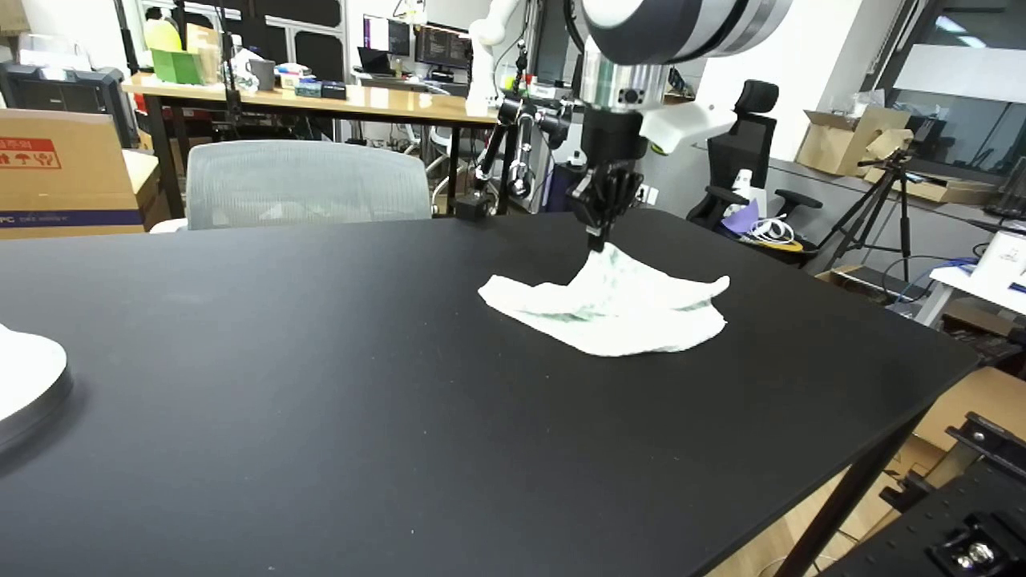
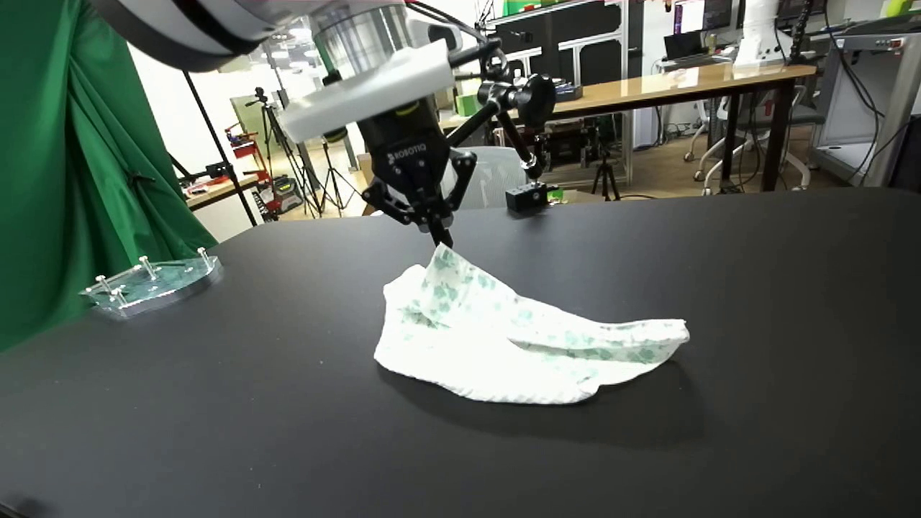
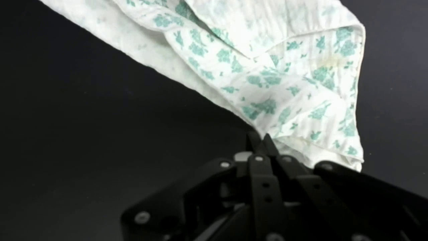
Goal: Pick the cloth and hang it on the object
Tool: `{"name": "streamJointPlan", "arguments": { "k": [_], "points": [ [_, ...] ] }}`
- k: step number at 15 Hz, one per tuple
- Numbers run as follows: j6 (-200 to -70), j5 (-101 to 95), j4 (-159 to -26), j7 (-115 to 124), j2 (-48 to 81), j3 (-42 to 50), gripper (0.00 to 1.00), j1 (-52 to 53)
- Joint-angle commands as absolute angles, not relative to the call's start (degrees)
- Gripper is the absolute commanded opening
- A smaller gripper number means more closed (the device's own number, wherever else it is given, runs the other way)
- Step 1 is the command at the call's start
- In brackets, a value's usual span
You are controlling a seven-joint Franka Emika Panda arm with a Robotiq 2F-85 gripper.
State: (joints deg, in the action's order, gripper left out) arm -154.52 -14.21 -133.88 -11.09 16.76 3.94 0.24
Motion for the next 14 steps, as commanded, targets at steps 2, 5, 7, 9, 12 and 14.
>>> {"name": "streamJointPlan", "arguments": {
  "k": [2,5,7,9,12,14],
  "points": [
    [-145.78,-11.88,-130.49,-12.58,10.81,2.03,0.00,-0.37],
    [-139.46,-12.63,-126.23,-10.77,8.17,1.68,0.00,0.55],
    [-135.41,-13.01,-122.13,-10.04,7.53,1.10,0.00,0.99],
    [-131.06,-13.47,-117.45,-9.81,7.66,0.42,0.00,1.53],
    [-124.79,-13.74,-110.01,-9.83,8.46,-0.92,0.00,2.62],
    [-120.34,-14.18,-105.36,-10.21,9.33,-1.83,0.00,3.50]
  ]
}}
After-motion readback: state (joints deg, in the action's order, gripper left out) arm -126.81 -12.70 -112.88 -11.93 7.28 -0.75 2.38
